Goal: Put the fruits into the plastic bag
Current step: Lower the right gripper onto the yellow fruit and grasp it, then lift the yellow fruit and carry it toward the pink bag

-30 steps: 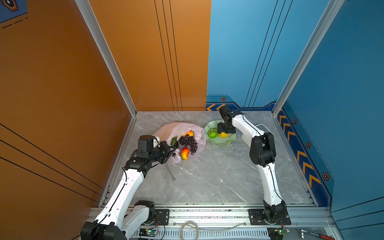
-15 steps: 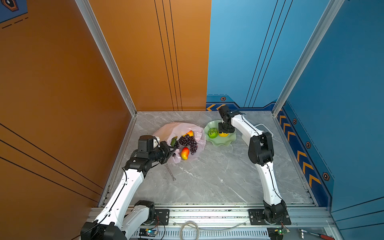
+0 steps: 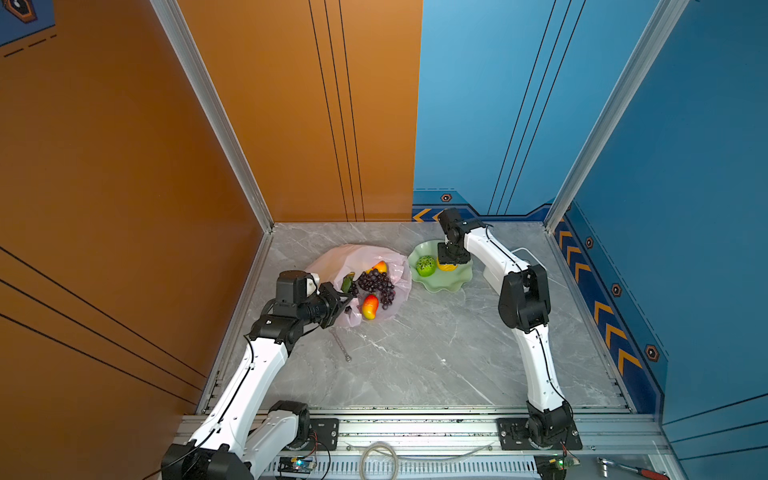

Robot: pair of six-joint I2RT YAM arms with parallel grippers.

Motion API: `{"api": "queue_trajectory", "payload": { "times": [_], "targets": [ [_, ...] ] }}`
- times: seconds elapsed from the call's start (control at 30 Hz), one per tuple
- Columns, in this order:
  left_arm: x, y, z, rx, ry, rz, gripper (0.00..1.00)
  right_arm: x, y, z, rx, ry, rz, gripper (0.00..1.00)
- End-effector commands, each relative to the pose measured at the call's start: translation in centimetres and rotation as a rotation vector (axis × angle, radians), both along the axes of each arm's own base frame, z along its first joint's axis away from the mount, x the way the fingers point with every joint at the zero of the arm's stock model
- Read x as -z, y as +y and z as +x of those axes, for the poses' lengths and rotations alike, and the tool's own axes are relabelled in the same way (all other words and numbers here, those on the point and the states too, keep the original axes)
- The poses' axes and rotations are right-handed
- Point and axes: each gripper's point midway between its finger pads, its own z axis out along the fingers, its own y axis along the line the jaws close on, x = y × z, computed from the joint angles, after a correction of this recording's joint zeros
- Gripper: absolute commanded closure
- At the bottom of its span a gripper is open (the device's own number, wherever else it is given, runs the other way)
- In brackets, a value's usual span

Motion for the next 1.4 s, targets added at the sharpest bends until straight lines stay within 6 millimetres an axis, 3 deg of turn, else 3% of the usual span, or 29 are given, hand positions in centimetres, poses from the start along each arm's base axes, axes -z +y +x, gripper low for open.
{"api": "queue_trajectory", "payload": {
  "times": [0.0, 0.37, 0.4, 0.6, 0.87, 1.17, 1.37],
  "targets": [
    [-0.6, 0.0, 0.0, 0.013, -0.02, 0.0, 1.0, -4.7, -0.6, -0.9, 0.004, -0.06, 0.003, 0.53],
    [-0.7, -0.1, 0.0, 0.018, -0.03, -0.007, 1.0, -9.0, 0.1, -3.0, 0.006, -0.109, 0.144, 0.54],
    [-0.8, -0.2, 0.0, 0.02, -0.031, -0.008, 1.0, -10.5, 0.2, -3.4, 0.003, -0.132, 0.177, 0.53],
    [-0.9, -0.3, -0.2, 0.026, -0.035, -0.01, 1.0, -14.0, 1.4, -5.8, 0.013, -0.151, 0.408, 0.54],
    [-1.1, -0.5, -0.4, 0.034, -0.044, -0.011, 1.0, -16.6, 4.5, -10.3, 0.025, -0.138, 0.75, 0.54],
    [-1.6, -1.0, -0.6, 0.047, -0.059, -0.014, 1.0, -20.0, 8.0, -13.0, 0.054, -0.111, 1.214, 0.55],
    [-2.0, -1.1, -0.9, 0.049, -0.075, -0.022, 1.0, -19.7, 12.3, -16.3, 0.029, -0.037, 1.307, 0.54]
  ]
}}
